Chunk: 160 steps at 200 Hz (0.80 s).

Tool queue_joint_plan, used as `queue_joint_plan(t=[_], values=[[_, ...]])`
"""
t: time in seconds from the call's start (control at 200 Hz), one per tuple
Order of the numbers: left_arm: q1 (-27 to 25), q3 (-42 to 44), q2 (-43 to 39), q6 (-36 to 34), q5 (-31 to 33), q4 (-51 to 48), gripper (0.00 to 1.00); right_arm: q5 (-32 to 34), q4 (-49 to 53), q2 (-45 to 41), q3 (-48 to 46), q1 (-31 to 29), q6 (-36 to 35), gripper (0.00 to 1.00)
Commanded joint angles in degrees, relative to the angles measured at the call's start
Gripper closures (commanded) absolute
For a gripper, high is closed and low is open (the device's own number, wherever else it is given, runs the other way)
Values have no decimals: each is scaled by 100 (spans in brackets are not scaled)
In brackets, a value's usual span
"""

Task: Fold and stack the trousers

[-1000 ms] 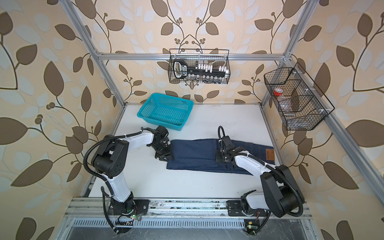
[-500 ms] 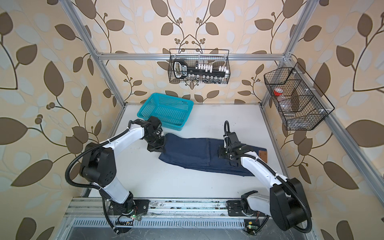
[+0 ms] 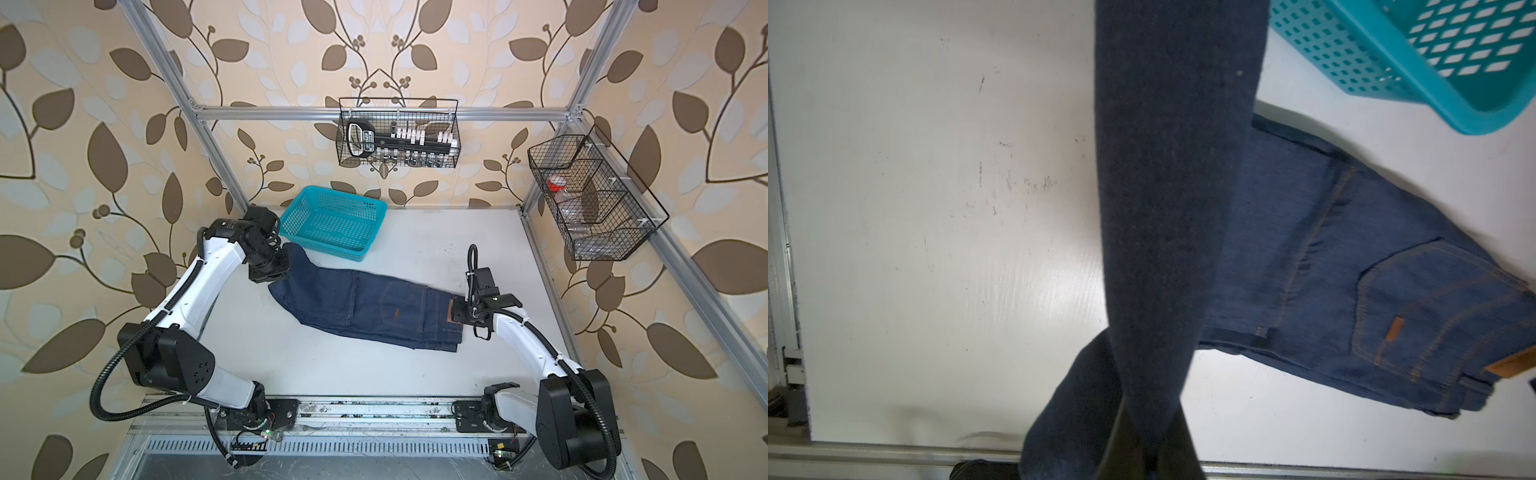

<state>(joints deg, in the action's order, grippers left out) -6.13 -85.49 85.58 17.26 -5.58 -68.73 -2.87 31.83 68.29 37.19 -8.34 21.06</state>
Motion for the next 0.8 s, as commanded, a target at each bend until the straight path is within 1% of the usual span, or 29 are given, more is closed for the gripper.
queue_joint_plan(t=[0.0, 0.055, 0.115, 0.245, 0.33, 0.445, 0.58, 0.635, 0.795], values=[[-312, -75, -271, 235, -549, 203, 100, -201, -209, 158, -266, 18, 112, 48], [-581, -46, -273, 340, -626, 294, 100, -437, -538, 232, -431, 22, 221, 49], [-893, 9, -274, 559, -780, 491, 100, -667, -869, 357, -568, 23, 394, 54], [-1961, -148, -184, 1049, -761, 983, 100, -702, -1047, 614, -657, 21, 394, 69], [-2780, -398, 135, 1323, -677, 1295, 100, -660, -1092, 680, -702, 29, 322, 76], [-3750, -1031, 927, 1430, -508, 1419, 100, -808, -1287, 757, -803, 26, 372, 81], [-4324, -1835, 1888, 1495, -434, 1360, 100, -854, -1368, 755, -845, 25, 388, 82], [-4466, -2090, 2178, 1521, -511, 1490, 100, -905, -1404, 738, -866, 25, 411, 83], [-4877, -2966, 3098, 1428, -746, 1461, 100, -1104, -1538, 693, -932, 25, 513, 83]])
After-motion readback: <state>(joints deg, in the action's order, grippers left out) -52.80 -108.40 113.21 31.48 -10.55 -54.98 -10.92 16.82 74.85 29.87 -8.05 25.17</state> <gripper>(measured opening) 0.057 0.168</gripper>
